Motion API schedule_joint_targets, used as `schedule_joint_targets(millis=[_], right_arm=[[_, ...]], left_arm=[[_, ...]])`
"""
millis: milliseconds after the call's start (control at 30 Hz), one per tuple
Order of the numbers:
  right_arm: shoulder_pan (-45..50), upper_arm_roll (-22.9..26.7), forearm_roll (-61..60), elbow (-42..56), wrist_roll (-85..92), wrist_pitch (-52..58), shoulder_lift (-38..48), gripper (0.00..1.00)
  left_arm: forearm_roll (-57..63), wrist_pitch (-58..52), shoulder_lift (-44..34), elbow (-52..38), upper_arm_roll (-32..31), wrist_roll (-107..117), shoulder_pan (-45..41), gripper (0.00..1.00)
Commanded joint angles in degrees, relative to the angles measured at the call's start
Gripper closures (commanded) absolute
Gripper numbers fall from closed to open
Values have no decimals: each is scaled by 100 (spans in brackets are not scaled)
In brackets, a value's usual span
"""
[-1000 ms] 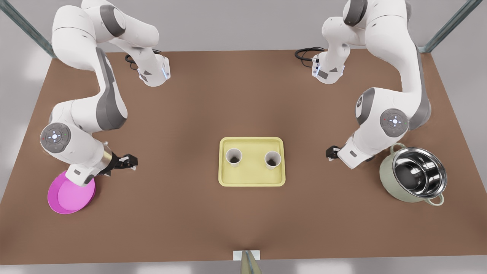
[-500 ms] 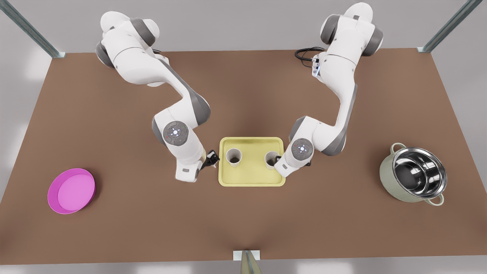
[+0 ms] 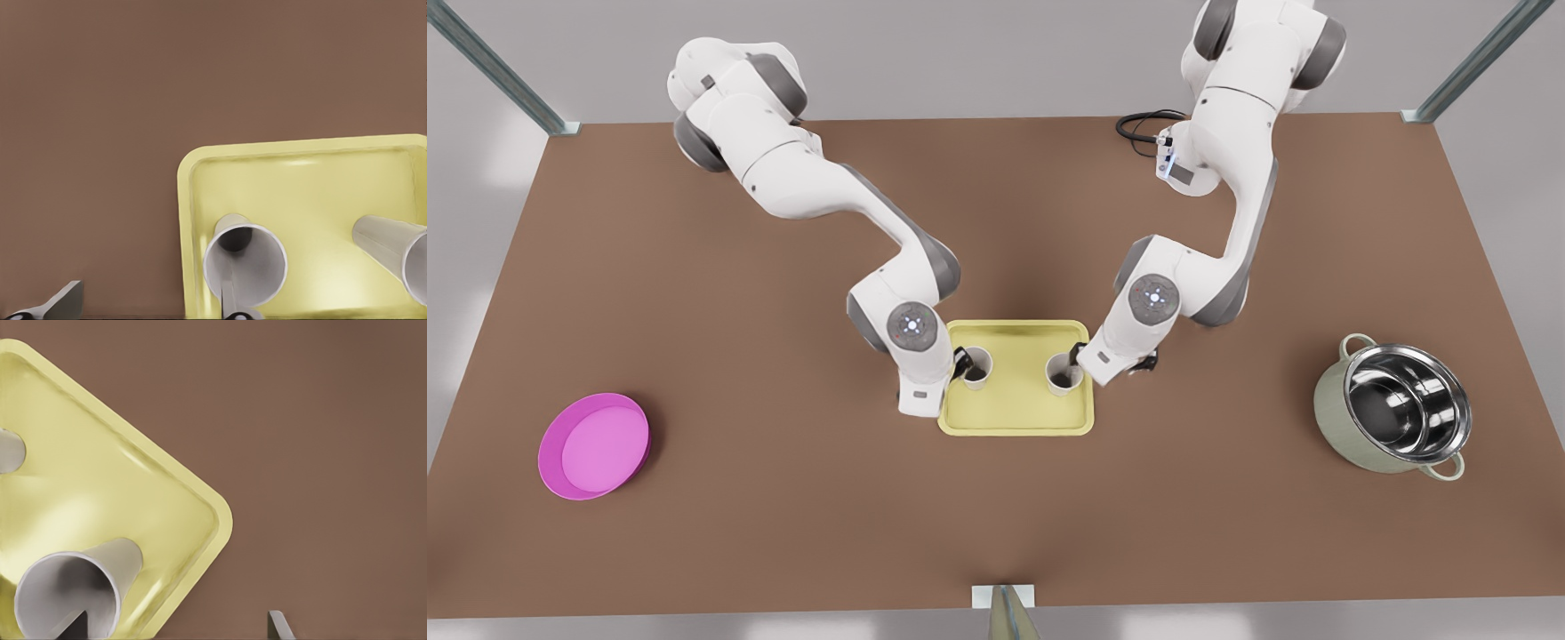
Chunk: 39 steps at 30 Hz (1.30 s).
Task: Use the left arm to pick up the white IKEA cup from the tray and place it on the middle-left position; use the right arm to pick up the white IKEA cup from the tray and place it on the middle-right position
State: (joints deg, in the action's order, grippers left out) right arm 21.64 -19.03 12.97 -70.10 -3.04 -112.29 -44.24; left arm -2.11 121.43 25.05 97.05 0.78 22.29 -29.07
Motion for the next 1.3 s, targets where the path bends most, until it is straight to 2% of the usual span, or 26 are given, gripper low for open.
schedule_joint_targets(millis=[0,133,333,500,700,867,900,967,1100,1133,1200,1233,1267], right_arm=[[68,-4,3,-144,-276,-92,12,0],[68,5,12,-461,-258,-382,-49,0],[262,5,12,-461,-276,-399,-190,0],[253,14,-5,-452,-285,-891,-427,0],[262,22,21,-452,-276,-900,-506,7],[262,23,47,-452,-267,-900,-603,19],[253,31,39,-452,-258,-900,-612,29],[253,31,21,-443,-267,-900,-603,43],[253,31,12,-426,-294,-891,-594,59],[262,23,12,-417,-294,-891,-594,61],[262,23,12,-408,-294,-891,-594,67],[262,23,3,-408,-294,-891,-594,69],[262,23,3,-408,-294,-891,-594,73]], left_arm=[[-53,478,-132,288,-7,161,-72,0],[-79,803,-361,842,-16,152,-81,0],[-299,1163,26,824,-51,223,-222,0],[-290,1242,123,824,-43,161,-230,0],[-211,1410,281,815,-16,135,-204,0],[-229,1726,492,771,-7,152,-195,0],[-229,1796,527,771,-7,152,-195,0],[-229,1849,597,771,-7,170,-195,0],[-229,1972,703,771,-7,214,-230,1],[-229,1981,703,754,-8,214,-222,7],[-273,1972,703,683,-8,346,-222,35],[-264,1972,703,683,-7,346,-222,43],[-264,1972,703,683,-7,346,-213,47]])
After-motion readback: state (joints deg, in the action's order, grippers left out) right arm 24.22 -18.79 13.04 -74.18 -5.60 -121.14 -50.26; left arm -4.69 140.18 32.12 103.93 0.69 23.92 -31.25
